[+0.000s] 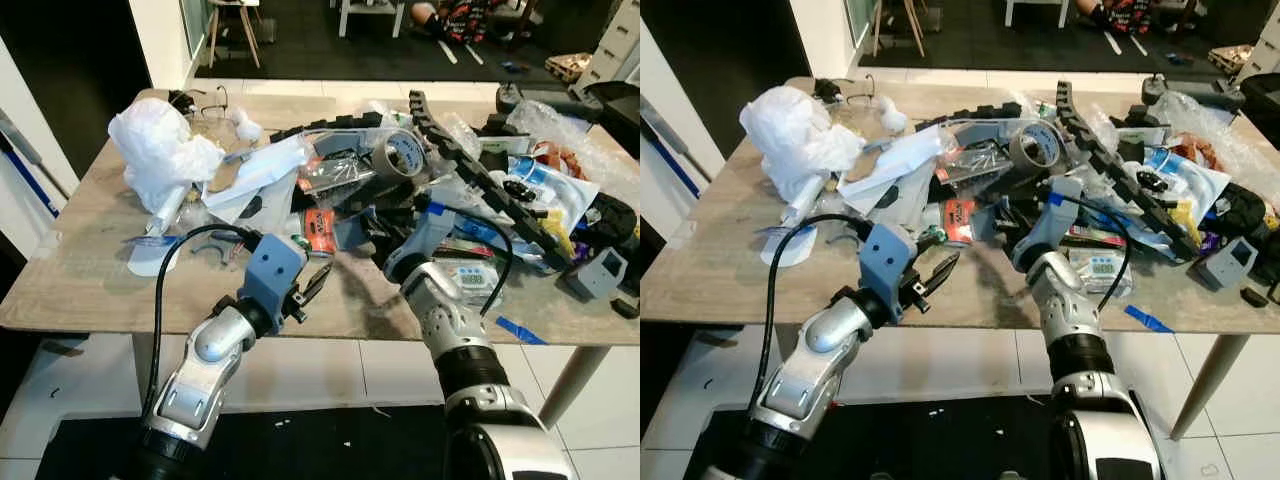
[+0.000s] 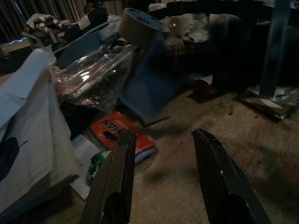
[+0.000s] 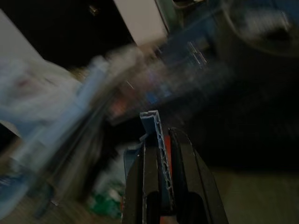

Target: Picking trash to rubbish bin

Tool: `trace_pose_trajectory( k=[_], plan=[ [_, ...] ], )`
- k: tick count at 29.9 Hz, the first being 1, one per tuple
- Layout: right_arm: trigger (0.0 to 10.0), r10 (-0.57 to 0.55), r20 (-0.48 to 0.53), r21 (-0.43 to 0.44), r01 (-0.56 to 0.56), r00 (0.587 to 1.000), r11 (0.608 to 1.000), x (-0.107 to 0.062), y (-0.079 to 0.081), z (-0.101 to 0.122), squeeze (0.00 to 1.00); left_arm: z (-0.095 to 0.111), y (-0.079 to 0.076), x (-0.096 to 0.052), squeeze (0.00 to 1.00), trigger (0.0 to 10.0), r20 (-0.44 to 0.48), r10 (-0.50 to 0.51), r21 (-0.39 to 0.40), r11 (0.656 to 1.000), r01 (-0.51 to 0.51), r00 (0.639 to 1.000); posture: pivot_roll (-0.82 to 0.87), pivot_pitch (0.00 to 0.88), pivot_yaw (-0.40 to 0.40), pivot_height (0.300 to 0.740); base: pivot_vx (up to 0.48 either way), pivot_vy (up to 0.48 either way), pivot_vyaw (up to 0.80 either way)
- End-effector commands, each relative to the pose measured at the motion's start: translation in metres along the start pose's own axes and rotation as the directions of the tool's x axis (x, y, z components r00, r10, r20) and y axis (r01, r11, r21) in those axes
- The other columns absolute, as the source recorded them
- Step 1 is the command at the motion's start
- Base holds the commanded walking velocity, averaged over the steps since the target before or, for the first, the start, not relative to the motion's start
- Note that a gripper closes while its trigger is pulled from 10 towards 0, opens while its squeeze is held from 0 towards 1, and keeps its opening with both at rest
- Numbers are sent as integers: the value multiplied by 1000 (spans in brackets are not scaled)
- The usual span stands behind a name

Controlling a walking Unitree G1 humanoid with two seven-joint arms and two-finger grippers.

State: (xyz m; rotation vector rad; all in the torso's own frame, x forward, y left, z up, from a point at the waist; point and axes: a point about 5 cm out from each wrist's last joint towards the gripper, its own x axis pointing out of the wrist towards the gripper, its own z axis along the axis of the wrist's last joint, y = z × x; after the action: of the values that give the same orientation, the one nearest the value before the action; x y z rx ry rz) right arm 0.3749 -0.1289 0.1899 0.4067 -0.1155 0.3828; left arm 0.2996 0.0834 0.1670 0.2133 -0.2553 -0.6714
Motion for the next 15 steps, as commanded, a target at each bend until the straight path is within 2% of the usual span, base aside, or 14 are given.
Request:
trace_pose_trajectory(
  k=[1,2,5,8,9,10,12,13,14,15],
  plan=[
    [0,21,20,6,-22,1000,1000,-3,5,5,0,-3,0,-3,0,10000,-10,1,12,1000,-1,1000,-30,121,-4,740,0,0,0],
    [0,33,60,-26,-31,998,999,-6,9,14,0,-3,1,-3,0,10000,-6,9,7,1000,-9,1000,-32,116,0,740,0,0,0],
    [0,36,65,-40,-33,997,999,-6,10,15,0,-3,2,-3,0,10000,-6,11,7,1000,-11,1000,-32,116,0,740,0,0,0],
    [0,20,102,-150,-5,995,989,-13,10,18,0,-5,9,-1,0,10000,-26,80,27,996,-80,996,-38,107,3,740,0,0,0],
    [0,20,102,-150,-5,995,989,-13,10,18,0,-5,9,-1,0,10000,-26,80,27,996,-80,996,-38,107,3,740,0,0,0],
    [2000,-7,111,-246,34,994,969,-16,7,17,0,-10,21,-1,0,10000,-58,196,57,980,-193,979,-34,106,1,740,0,0,0],
    [2000,-8,118,-319,45,993,947,-19,8,18,0,-11,30,-2,0,10000,-69,276,68,960,-272,959,-34,106,1,740,0,0,0],
    [7059,13,139,-374,41,990,927,-20,10,20,0,-12,36,-3,0,10000,-71,322,56,946,-319,944,-40,100,2,740,0,0,0],
    [7059,25,147,-403,37,989,914,-22,13,22,0,-12,39,-4,0,10000,-73,348,46,937,-345,935,-40,100,2,740,0,0,0],
    [10000,45,164,-452,35,985,891,-24,17,24,0,-11,44,-5,0,10000,-71,389,30,921,-388,918,-40,100,2,740,0,0,0]
  ],
)
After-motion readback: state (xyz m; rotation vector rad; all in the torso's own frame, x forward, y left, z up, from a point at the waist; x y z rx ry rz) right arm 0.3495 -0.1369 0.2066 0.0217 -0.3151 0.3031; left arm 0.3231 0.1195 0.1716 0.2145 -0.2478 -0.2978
